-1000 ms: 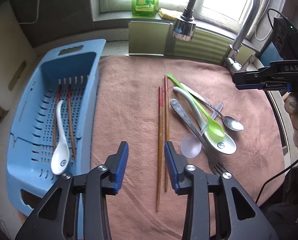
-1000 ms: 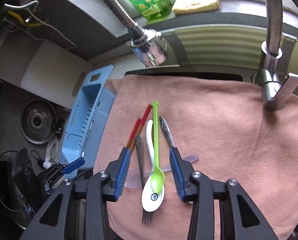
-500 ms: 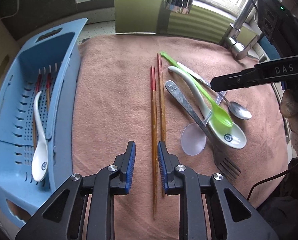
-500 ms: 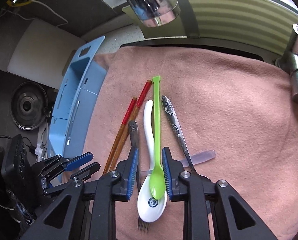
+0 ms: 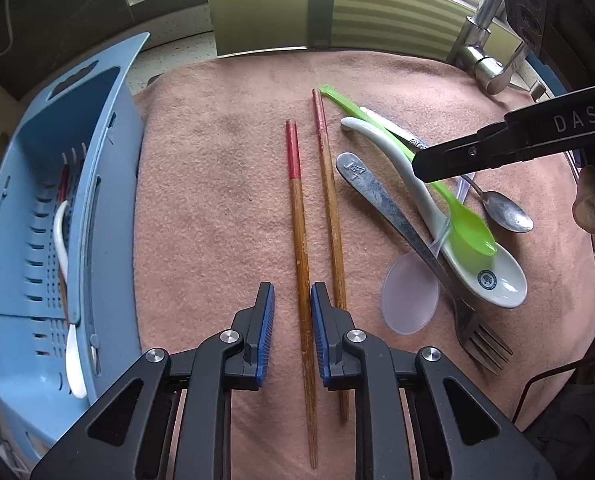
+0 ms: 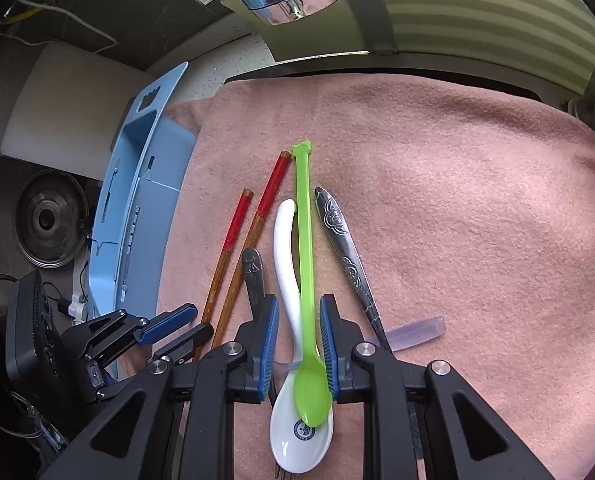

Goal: Organize utensils
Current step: 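Close the right tool on the green plastic spoon while the left tool lowers onto a chopstick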

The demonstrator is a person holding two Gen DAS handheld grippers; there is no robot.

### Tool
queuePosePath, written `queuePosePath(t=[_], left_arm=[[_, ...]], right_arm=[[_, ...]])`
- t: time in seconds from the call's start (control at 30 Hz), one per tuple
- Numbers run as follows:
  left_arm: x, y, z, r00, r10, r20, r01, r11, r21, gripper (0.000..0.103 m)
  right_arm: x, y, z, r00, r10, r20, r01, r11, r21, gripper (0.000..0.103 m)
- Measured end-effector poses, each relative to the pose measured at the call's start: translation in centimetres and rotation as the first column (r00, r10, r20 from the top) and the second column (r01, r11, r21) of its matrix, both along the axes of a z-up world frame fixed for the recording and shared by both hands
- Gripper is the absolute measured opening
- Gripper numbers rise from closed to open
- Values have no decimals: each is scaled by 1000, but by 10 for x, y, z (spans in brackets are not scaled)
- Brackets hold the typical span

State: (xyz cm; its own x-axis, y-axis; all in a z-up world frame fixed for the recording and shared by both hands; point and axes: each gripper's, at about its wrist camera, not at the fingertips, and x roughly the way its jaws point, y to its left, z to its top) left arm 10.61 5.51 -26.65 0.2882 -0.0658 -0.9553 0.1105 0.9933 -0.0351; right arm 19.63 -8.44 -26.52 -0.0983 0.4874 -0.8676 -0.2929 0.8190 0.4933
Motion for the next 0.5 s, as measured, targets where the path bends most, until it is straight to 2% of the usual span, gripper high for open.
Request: queuePosePath(t=[0.27, 0.33, 0.5], left_arm=[[12, -4, -1, 1000, 0, -1, 0, 1000, -1, 15], [15, -6, -2, 1000, -4, -3, 4, 1000, 3, 12], [18, -6, -4, 1000, -4, -2, 4, 1000, -1, 10]], right_arm=[[4, 7, -4, 1000, 7, -10, -7, 1000, -5, 17], [4, 8, -3, 1000, 15, -6, -15, 1000, -11, 17], [5, 3, -4, 1000, 11, -27, -10, 1000, 13, 12]])
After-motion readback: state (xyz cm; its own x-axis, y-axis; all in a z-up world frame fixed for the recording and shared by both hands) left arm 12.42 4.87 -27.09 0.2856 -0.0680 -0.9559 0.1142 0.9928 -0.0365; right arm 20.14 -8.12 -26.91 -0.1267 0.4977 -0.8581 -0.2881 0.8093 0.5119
